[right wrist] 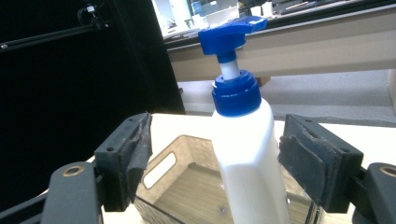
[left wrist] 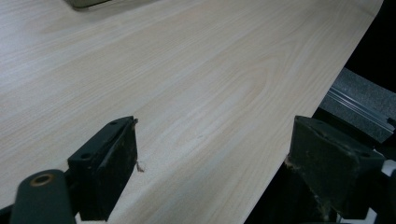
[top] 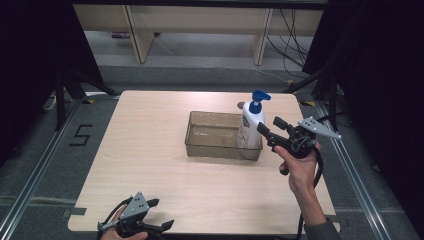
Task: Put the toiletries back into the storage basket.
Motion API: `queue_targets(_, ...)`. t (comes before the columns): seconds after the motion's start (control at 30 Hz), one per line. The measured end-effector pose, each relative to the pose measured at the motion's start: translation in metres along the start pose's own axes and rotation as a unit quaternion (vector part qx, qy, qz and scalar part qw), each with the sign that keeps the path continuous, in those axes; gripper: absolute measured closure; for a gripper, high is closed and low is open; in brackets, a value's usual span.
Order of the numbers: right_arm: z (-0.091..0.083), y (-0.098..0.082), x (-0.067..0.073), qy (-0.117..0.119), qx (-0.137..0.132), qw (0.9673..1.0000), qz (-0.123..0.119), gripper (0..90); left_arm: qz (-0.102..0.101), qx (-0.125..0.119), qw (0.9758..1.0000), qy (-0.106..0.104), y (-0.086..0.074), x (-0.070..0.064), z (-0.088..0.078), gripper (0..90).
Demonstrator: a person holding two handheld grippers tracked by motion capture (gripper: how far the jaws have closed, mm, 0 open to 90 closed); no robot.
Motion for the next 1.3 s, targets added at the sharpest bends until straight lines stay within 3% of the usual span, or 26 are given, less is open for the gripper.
queue_targets(0.1, -0.001, -0.001, 0.001, 0.004, -0.007, 1.0, -0.002, 25.0, -0.003, 0.0, 1.0, 0.0, 0.0, 0.0, 0.0, 15.0)
queue_targets(0.2, -0.003, -0.004, 0.001, 0.001, 0.005, 1.0, -0.004, 25.0, -0.002, -0.002, 1.0, -0.003, 0.0, 0.0, 0.001, 15.0)
queue_targets(0.27, -0.003, -0.005, 0.001, 0.006, -0.006, 0.9999, -0.006, 24.8, 0.003, 0.001, 1.0, -0.001, 0.0, 0.002, 0.0, 15.0)
queue_targets(0.3, -0.005, -0.007, 0.002, 0.002, 0.008, 0.9999, -0.006, 24.7, 0.001, 0.006, 1.0, 0.003, 0.0, 0.002, -0.001, 15.0)
queue_targets(0.37, -0.005, -0.008, 0.002, 0.001, 0.008, 0.9999, -0.009, 24.7, 0.001, 0.006, 1.0, -0.001, 0.0, 0.002, -0.001, 15.0)
queue_targets(0.4, -0.005, -0.009, 0.003, 0.002, 0.008, 1.0, -0.006, 24.6, -0.004, -0.005, 1.0, -0.002, 0.001, 0.001, 0.0, 15.0)
queue_targets(0.53, -0.008, -0.011, 0.005, 0.007, 0.01, 0.9999, -0.009, 24.6, 0.003, -0.001, 1.0, -0.001, 0.001, 0.002, 0.0, 15.0)
queue_targets(0.6, -0.01, -0.011, 0.006, 0.009, 0.007, 0.9999, -0.012, 24.5, -0.009, -0.009, 0.9999, -0.003, 0.002, 0.001, 0.001, 15.0)
queue_targets(0.7, -0.013, -0.013, 0.008, 0.012, 0.012, 0.9998, -0.012, 24.3, -0.004, -0.011, 0.9999, -0.003, 0.002, 0.001, 0.002, 15.0)
queue_targets(0.73, -0.013, -0.013, 0.008, 0.013, 0.01, 0.9998, -0.014, 24.3, -0.001, -0.002, 1.0, 0.0, 0.001, 0.002, 0.0, 15.0)
queue_targets(0.77, -0.013, -0.014, 0.009, 0.012, 0.01, 0.9998, -0.015, 24.3, -0.007, -0.008, 0.9999, -0.001, 0.001, 0.001, 0.001, 15.0)
queue_targets(0.87, -0.013, -0.014, 0.012, 0.018, 0.004, 0.9997, -0.015, 24.1, 0.006, 0.009, 0.9999, 0.006, -0.001, 0.003, -0.003, 15.0)
queue_targets(0.93, -0.013, -0.015, 0.013, 0.016, 0.011, 0.9996, -0.02, 24.1, 0.0, -0.008, 1.0, -0.001, 0.001, 0.001, 0.0, 15.0)
queue_targets(1.07, -0.013, -0.017, 0.014, 0.016, 0.015, 0.9996, -0.018, 24.1, 0.006, 0.005, 1.0, -0.001, 0.0, 0.001, -0.002, 15.0)
queue_targets(1.27, -0.014, -0.021, 0.016, 0.019, 0.016, 0.9995, -0.016, 24.1, -0.004, -0.008, 1.0, -0.001, 0.0, -0.001, 0.0, 15.0)
queue_targets(1.3, -0.014, -0.022, 0.017, 0.021, 0.017, 0.9996, -0.012, 24.1, 0.004, 0.001, 1.0, 0.001, 0.0, 0.001, -0.001, 15.0)
Point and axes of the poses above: each handheld gripper's, and its own axes: z roughly forward along the jaws, y roughly out of its top, x roughly to its left, the point moved 7 cm from there along z, roughly forward along the jaws, and after that the axes turned 11 degrees about -y, right-handed, at the moved point
